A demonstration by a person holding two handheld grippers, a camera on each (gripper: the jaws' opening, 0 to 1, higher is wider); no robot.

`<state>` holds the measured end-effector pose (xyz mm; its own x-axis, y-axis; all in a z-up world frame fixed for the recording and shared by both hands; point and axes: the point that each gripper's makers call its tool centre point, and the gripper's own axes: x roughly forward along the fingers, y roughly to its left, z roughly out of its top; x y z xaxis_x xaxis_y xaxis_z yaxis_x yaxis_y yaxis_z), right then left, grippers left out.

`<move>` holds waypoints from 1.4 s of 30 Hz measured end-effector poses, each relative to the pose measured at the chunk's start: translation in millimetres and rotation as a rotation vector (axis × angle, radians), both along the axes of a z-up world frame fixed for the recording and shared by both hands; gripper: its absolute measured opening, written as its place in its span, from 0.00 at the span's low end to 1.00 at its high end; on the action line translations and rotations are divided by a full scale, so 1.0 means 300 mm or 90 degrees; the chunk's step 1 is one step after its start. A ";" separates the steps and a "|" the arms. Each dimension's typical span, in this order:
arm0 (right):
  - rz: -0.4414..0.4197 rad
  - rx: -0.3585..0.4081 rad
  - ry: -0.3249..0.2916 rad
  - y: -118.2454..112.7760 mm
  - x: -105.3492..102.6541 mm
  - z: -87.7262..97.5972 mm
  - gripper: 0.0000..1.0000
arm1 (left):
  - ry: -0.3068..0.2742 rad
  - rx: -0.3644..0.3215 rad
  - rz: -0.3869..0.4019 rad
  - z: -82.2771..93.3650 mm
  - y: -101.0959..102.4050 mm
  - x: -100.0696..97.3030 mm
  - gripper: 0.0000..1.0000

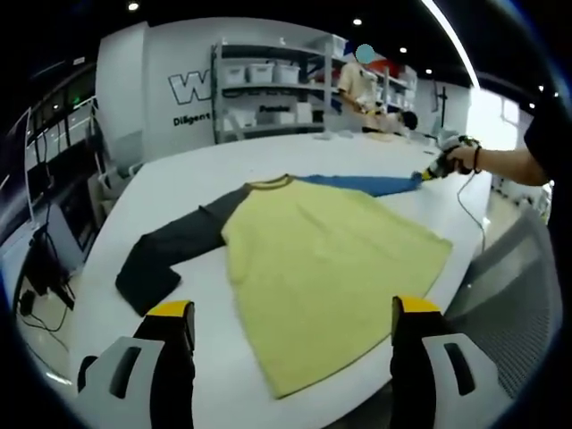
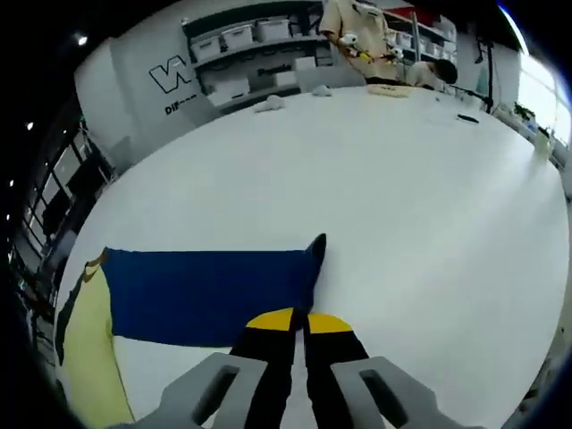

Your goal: Fold the garment on the visible template until the final outline fits inside the template.

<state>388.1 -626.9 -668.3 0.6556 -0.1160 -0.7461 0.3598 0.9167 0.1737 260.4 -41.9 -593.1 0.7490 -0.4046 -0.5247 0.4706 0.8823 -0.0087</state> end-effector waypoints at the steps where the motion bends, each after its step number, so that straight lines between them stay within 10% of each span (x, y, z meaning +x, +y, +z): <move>1: -0.004 0.007 0.004 -0.026 0.012 -0.017 0.00 | 0.000 0.000 0.000 -0.001 0.000 0.000 0.89; 10: 0.000 -0.012 0.010 -0.022 -0.031 -0.038 0.04 | 0.000 0.004 -0.001 -0.001 -0.001 -0.003 0.88; 18: -0.005 0.013 -0.020 -0.007 -0.014 -0.021 0.29 | -0.002 0.004 -0.005 0.001 -0.005 -0.003 0.88; 32: -0.008 -0.105 0.055 -0.062 0.000 -0.050 0.12 | -0.009 0.011 -0.003 0.006 -0.002 -0.003 0.88; 42: -0.026 -0.072 0.040 -0.061 0.016 -0.047 0.00 | -0.004 0.024 -0.005 0.000 -0.004 -0.008 0.87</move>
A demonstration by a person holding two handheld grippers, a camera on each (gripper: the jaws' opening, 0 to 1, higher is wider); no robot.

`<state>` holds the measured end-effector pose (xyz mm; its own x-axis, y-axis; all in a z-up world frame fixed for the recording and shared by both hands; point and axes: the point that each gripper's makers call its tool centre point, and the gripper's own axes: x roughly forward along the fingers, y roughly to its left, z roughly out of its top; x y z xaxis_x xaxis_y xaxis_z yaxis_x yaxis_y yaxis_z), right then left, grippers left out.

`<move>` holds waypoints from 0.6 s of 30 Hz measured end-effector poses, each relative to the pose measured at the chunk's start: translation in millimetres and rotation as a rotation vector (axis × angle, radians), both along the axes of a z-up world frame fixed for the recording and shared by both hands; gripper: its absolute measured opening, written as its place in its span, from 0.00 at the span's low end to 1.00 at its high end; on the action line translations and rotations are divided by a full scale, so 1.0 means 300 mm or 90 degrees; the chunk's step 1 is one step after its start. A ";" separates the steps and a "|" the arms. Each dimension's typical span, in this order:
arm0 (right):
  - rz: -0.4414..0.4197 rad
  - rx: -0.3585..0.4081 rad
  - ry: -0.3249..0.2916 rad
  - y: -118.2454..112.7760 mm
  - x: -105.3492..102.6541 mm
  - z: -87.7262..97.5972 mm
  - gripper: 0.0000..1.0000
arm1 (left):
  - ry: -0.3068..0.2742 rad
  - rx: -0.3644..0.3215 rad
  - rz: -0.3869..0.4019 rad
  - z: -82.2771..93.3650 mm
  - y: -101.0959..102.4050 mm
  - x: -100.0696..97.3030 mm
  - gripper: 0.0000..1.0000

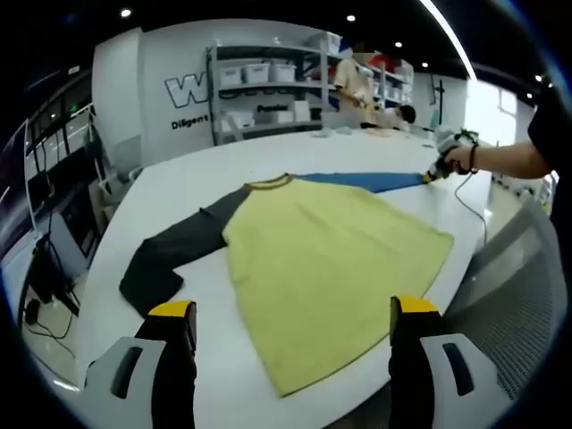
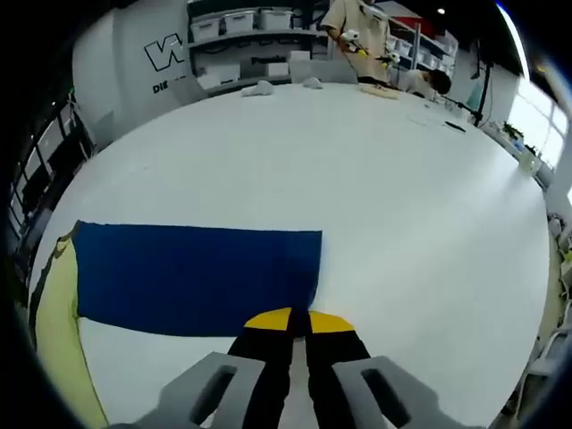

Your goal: Fold the garment on the visible template until the final outline fits inside the template.

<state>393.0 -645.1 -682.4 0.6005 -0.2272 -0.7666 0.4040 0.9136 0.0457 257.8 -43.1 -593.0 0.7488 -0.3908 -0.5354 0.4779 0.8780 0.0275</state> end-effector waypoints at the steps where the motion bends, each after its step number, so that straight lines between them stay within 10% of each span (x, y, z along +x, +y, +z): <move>1: -0.002 0.000 0.003 -0.004 -0.001 0.001 0.00 | 0.001 0.001 -0.001 -0.001 -0.002 -0.001 0.87; 18: -0.006 0.056 -0.035 0.055 0.070 0.130 0.00 | 0.000 -0.011 -0.008 0.001 -0.013 0.001 0.99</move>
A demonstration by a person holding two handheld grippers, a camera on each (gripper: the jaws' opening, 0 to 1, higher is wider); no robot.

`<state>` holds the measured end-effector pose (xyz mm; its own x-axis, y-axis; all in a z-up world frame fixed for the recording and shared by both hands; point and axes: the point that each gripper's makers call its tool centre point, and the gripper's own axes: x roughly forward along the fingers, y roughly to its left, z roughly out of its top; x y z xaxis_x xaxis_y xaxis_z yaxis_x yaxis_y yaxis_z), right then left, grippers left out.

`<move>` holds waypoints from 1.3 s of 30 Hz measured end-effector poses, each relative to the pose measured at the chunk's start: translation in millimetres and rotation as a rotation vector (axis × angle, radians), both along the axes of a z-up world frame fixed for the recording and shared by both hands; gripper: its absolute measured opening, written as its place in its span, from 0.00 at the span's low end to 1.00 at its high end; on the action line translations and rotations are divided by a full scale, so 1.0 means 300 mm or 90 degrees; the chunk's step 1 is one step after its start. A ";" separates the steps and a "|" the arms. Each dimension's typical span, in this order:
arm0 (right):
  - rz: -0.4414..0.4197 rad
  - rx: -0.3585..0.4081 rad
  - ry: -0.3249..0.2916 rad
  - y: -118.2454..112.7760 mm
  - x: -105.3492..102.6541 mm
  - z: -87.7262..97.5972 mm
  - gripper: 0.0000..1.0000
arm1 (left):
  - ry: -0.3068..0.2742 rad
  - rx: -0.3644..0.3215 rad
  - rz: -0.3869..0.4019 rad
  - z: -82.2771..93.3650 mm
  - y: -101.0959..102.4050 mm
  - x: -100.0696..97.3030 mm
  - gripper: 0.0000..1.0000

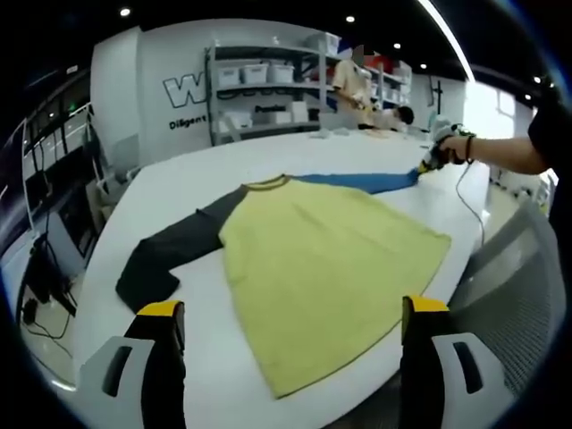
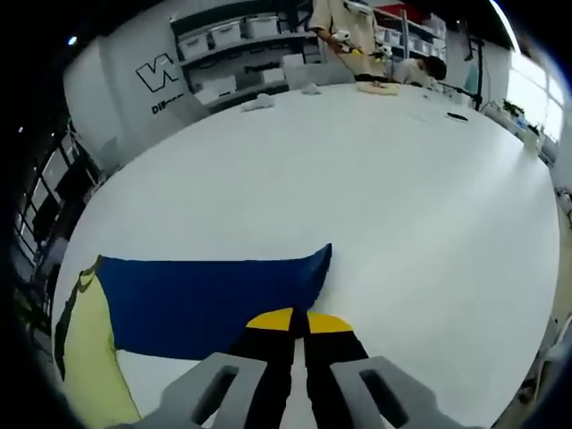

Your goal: Fold the garment on the visible template until the final outline fits inside the template.

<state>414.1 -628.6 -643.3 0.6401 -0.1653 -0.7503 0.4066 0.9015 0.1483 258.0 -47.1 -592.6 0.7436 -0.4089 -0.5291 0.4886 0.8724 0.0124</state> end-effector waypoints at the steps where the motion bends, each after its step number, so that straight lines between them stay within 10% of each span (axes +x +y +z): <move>1: 0.005 0.002 -0.011 0.023 0.009 0.021 0.00 | 0.003 0.001 -0.001 -0.002 0.000 -0.001 0.99; 39: 0.279 0.095 -0.100 0.840 0.350 0.285 0.00 | -0.004 -0.004 -0.009 0.011 -0.005 -0.005 0.99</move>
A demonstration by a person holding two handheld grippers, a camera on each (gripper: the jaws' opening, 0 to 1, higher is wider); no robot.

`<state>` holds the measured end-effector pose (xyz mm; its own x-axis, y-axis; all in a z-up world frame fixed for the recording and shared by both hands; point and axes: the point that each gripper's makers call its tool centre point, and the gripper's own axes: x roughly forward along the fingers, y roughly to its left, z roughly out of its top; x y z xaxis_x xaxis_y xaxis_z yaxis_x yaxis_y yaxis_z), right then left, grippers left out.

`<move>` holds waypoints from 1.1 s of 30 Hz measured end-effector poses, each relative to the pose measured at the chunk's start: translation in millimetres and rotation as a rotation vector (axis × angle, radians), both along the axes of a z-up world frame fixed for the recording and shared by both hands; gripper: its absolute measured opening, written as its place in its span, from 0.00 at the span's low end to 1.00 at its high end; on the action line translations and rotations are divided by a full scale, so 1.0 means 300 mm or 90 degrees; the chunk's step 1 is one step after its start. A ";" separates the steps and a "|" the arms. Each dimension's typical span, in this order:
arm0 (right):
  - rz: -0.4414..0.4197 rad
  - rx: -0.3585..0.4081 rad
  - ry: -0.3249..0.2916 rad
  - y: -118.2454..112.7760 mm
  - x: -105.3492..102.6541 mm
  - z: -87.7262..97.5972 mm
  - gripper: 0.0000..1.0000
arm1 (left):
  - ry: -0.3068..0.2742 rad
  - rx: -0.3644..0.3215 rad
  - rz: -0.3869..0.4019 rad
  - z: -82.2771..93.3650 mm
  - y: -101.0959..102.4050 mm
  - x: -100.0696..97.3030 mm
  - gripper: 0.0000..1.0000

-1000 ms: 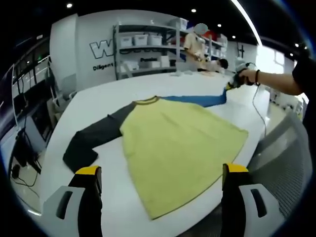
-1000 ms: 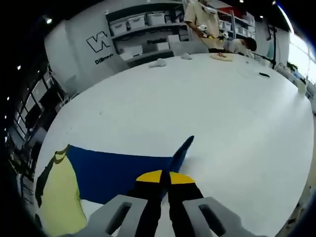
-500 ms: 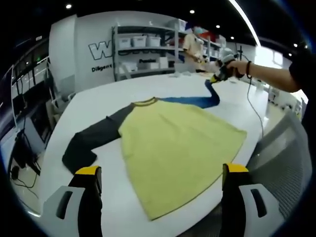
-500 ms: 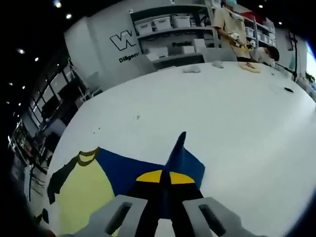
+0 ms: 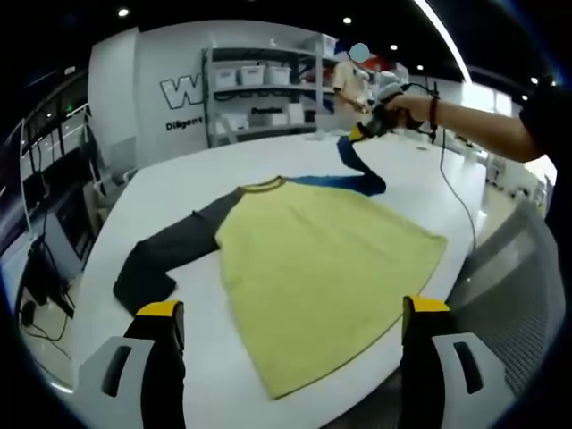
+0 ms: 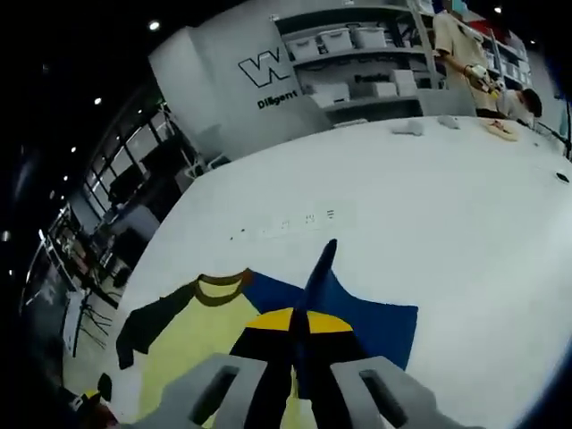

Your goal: Fold the garment on the visible template until the final outline fits inside the template.

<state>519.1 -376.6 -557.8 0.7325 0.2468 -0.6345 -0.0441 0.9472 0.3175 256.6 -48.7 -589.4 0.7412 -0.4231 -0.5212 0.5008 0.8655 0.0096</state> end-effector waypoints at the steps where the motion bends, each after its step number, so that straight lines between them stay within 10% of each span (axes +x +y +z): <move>1: 0.006 0.004 0.002 0.021 0.002 0.000 0.00 | -0.001 -0.001 0.001 0.001 0.001 0.001 0.99; 33: 0.223 -0.018 -0.010 0.689 -0.062 0.010 0.00 | -0.006 0.003 0.004 0.005 0.005 -0.003 0.99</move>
